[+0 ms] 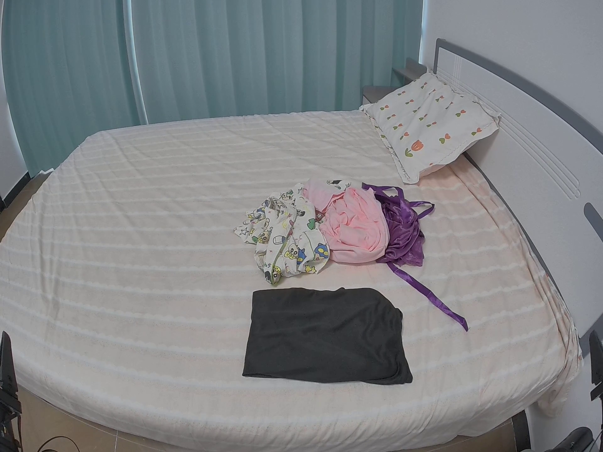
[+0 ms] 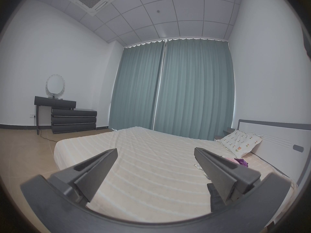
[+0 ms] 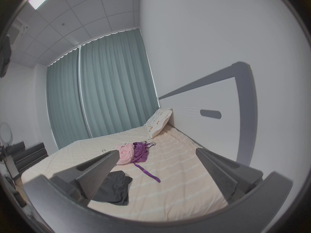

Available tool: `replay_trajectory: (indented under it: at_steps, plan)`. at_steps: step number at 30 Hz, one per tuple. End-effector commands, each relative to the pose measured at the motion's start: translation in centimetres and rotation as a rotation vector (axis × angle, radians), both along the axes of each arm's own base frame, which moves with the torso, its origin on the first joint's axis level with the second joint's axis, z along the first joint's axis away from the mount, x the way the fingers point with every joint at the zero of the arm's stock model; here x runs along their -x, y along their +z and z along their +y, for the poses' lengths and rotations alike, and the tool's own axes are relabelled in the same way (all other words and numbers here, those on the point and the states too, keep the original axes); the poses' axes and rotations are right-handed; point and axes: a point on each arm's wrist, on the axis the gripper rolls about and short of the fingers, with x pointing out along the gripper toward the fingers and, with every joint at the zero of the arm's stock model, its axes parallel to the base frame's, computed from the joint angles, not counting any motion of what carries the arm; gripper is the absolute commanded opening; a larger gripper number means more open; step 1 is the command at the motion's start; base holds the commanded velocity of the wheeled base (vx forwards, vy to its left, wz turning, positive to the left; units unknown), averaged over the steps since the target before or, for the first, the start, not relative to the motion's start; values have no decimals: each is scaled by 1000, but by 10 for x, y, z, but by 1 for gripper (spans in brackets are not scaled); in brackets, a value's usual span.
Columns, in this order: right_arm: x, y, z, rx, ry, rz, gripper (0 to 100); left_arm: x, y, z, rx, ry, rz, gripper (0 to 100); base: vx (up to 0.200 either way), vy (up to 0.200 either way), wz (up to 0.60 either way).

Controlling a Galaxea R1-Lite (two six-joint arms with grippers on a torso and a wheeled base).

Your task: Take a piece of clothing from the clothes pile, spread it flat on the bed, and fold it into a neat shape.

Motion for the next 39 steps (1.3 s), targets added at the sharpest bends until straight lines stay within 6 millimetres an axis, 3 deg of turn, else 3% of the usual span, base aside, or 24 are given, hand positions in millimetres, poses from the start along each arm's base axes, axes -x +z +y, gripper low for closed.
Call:
replay_trajectory:
  at_steps: [1, 7, 17, 23, 24, 28, 39]
  plan:
    - [13, -12, 0, 45, -18, -58, 100, 6, -1, 0, -18, 33, -37, 100, 0, 0, 0]
    - [20, -24, 4, 89, 29, -17, 100, 14, -3, -2, -96, 91, -56, 100, 0, 0, 0]
    - [19, -29, 4, 108, 39, 14, 100, 16, -5, -2, -120, 102, -66, 100, 0, 0, 0]
    - [19, -29, 4, 110, 61, 13, 100, 13, -8, -4, -142, -20, -95, 100, 0, 0, 0]
    - [19, -29, 4, 110, 67, 14, 100, 9, -16, -6, -173, -93, -126, 100, 0, 0, 0]
    - [19, -29, 5, 113, 82, 20, 100, 8, -17, -7, -169, -118, -120, 100, 0, 0, 0]
    - [19, -29, 6, 220, 132, 18, 100, 3, -39, -8, -161, -193, 95, 100, 0, 0, 0]
